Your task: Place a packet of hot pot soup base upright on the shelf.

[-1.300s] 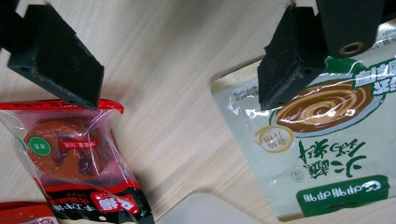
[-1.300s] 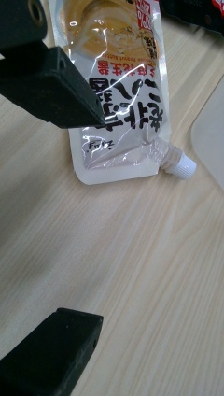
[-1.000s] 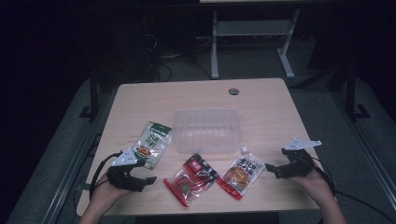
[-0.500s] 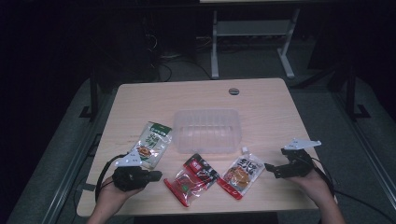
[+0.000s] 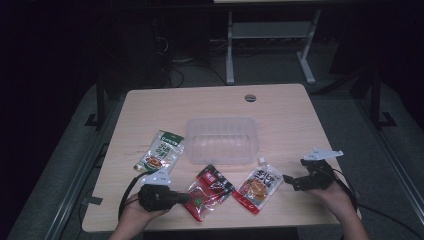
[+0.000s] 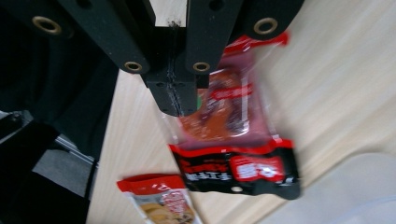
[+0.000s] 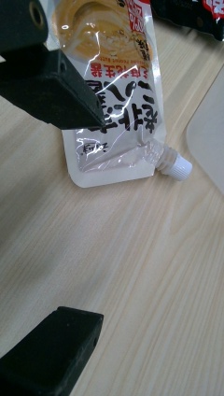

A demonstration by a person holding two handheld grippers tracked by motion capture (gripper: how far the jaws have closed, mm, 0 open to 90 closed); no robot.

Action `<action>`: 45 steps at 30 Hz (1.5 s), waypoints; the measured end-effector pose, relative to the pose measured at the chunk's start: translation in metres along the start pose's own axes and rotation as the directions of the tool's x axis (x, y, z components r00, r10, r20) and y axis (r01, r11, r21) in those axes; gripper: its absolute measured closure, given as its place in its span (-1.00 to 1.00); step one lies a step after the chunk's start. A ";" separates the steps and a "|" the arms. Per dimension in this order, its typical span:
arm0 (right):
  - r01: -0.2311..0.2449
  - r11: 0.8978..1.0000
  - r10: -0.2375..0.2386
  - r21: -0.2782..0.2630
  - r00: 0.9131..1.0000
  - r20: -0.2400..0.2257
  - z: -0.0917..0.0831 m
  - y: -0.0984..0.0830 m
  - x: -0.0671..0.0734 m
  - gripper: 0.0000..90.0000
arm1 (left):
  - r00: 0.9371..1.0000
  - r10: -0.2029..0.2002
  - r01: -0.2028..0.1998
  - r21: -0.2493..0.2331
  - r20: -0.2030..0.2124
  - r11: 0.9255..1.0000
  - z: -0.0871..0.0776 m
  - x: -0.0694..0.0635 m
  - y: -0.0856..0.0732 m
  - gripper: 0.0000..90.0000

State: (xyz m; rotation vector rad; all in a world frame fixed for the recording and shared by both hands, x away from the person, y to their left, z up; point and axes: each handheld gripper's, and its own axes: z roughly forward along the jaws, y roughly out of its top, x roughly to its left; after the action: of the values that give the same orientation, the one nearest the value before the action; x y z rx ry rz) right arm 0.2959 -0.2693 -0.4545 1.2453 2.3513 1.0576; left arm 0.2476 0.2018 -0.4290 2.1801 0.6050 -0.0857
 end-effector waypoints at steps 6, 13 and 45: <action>0.003 1.000 -0.003 0.004 1.000 -0.001 0.003 0.002 0.002 -0.88 | 0.999 0.030 -0.032 0.068 0.034 0.997 0.016 -0.008 -0.002 0.99; 0.016 1.000 -0.016 0.015 1.000 0.002 0.005 0.002 0.004 -0.87 | 0.996 0.050 -0.058 0.107 0.075 0.993 0.031 -0.018 -0.003 0.99; 0.035 0.999 -0.035 0.013 0.999 0.013 0.007 0.004 0.004 -0.87 | 0.997 0.075 -0.079 0.184 0.025 0.980 0.041 -0.023 -0.004 0.99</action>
State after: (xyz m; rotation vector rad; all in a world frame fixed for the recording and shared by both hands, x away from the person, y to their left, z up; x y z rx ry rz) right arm 0.2999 -0.2615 -0.4566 1.2071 2.3647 1.0215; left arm 0.2320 0.1634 -0.4520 2.3770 0.5191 -0.1241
